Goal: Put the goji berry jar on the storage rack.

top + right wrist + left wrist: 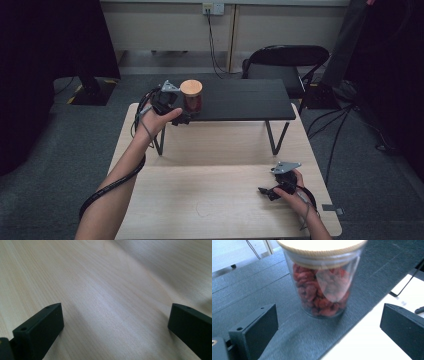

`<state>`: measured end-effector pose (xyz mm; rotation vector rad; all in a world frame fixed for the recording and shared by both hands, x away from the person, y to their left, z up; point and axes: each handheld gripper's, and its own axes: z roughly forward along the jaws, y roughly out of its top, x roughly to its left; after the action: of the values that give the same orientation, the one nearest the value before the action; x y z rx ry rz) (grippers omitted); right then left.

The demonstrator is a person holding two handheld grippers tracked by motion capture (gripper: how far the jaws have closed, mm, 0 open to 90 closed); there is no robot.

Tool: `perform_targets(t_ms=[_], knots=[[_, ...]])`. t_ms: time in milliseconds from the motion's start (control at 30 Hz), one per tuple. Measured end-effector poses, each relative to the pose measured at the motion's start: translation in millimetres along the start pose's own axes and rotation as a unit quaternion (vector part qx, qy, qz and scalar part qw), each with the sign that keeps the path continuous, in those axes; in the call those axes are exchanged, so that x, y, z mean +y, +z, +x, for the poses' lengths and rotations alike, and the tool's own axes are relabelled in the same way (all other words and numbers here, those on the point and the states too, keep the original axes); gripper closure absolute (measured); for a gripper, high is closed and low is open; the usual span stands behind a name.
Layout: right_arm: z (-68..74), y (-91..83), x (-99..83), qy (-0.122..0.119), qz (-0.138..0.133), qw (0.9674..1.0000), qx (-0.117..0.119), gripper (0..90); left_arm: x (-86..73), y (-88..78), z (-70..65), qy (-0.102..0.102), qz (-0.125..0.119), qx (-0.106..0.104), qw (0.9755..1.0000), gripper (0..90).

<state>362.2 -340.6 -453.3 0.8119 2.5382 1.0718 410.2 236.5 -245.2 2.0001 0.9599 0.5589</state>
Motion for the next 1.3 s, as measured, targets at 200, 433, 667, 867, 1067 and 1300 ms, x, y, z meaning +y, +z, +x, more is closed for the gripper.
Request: perform_targets(t_ms=[200,433,667,867,1067,1300], knots=[[0.0,-0.1,0.1,0.0,0.001,1.0,0.0,0.0,-13.2,-9.1,0.1,0.001,-0.007,-0.009,0.9999,0.8],[-0.1,-0.1,0.1,0.0,0.0,1.0,0.0,0.0,-31.5,-17.7,2.0,-0.006,-0.022,-0.023,0.9995,0.7],[-0.1,-0.1,0.1,0.0,0.0,1.0,0.0,0.0,-45.4,-22.8,2.0,-0.009,-0.027,-0.031,0.9991,0.6],[-0.1,-0.1,0.1,0.0,0.0,1.0,0.0,0.0,-55.7,-27.8,0.8,-0.003,-0.026,-0.041,0.9988,0.6],[-0.1,-0.1,0.1,0.0,0.0,1.0,0.0,0.0,-66.3,-31.3,-1.0,0.002,-0.019,-0.047,0.9987,0.6],[-0.1,-0.1,0.1,0.0,0.0,1.0,0.0,0.0,-74.2,-34.8,-5.3,0.014,-0.012,-0.051,0.9985,0.6]])
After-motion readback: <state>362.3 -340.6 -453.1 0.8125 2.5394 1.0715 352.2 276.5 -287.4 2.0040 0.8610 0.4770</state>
